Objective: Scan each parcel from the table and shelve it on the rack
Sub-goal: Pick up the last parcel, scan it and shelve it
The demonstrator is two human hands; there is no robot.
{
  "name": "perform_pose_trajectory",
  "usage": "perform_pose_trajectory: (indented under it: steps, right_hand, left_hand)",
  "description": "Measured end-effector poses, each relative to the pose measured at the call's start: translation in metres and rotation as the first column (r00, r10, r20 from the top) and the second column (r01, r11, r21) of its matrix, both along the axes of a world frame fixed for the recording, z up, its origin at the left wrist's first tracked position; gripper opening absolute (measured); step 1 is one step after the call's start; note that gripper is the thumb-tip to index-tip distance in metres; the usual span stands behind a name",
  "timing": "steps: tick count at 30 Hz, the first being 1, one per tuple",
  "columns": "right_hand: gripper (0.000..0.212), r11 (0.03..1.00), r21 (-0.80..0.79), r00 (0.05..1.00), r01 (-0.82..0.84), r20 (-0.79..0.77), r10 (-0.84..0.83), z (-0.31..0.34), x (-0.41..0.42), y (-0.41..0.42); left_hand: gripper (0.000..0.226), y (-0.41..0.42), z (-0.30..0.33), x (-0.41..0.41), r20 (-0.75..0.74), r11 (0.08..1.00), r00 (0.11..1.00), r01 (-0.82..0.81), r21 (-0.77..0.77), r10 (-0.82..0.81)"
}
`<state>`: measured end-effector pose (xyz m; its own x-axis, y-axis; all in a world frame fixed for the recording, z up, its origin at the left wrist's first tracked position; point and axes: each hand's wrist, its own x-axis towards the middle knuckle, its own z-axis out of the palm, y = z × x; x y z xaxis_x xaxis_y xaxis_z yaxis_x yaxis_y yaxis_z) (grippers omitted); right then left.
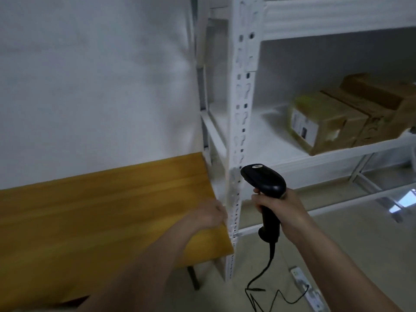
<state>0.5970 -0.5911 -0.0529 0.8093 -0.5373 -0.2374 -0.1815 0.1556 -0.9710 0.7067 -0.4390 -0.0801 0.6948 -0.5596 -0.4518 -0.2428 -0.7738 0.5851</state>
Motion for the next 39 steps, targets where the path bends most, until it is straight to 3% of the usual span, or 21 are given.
perform_pose_trajectory:
  steps: [8, 11, 16, 20, 24, 32, 39]
  right_hand:
    - [0.018, 0.996, -0.024, 0.995, -0.088, -0.054, 0.086, -0.009, 0.044, 0.119]
    - [0.008, 0.992, -0.029, 0.991, -0.122, -0.064, 0.120, -0.011, 0.059, 0.156]
    - [0.010, 0.982, -0.018, 0.977, -0.189, -0.102, 0.187, -0.012, 0.086, 0.202]
    - [0.009, 0.966, -0.044, 0.962, -0.254, -0.111, 0.248, -0.019, 0.113, 0.222]
    - [0.010, 0.962, -0.039, 0.953, -0.270, -0.155, 0.261, -0.032, 0.151, 0.232]
    - [0.011, 0.944, 0.025, 0.917, -0.328, -0.230, 0.325, -0.057, 0.240, 0.231]
    - [0.018, 0.913, -0.009, 0.841, -0.409, -0.391, 0.373, -0.092, 0.320, 0.205]
  left_hand:
    - [0.024, 0.165, -0.013, 0.054, 0.112, 0.923, 0.924, -0.345, -0.172, 0.367]
    - [0.023, 0.212, -0.017, 0.067, 0.145, 0.883, 0.880, -0.419, -0.212, 0.453]
    - [0.022, 0.268, -0.022, 0.086, 0.191, 0.844, 0.827, -0.486, -0.229, 0.528]
    - [0.021, 0.292, -0.025, 0.102, 0.312, 0.862, 0.805, -0.490, -0.131, 0.505]
    - [0.017, 0.306, -0.030, 0.116, 0.332, 0.853, 0.788, -0.505, -0.132, 0.518]
    - [0.019, 0.298, -0.035, 0.177, 0.528, 0.862, 0.765, -0.494, 0.113, 0.369]
    - [0.019, 0.266, -0.058, 0.232, 0.516, 0.873, 0.796, -0.457, 0.169, 0.317]
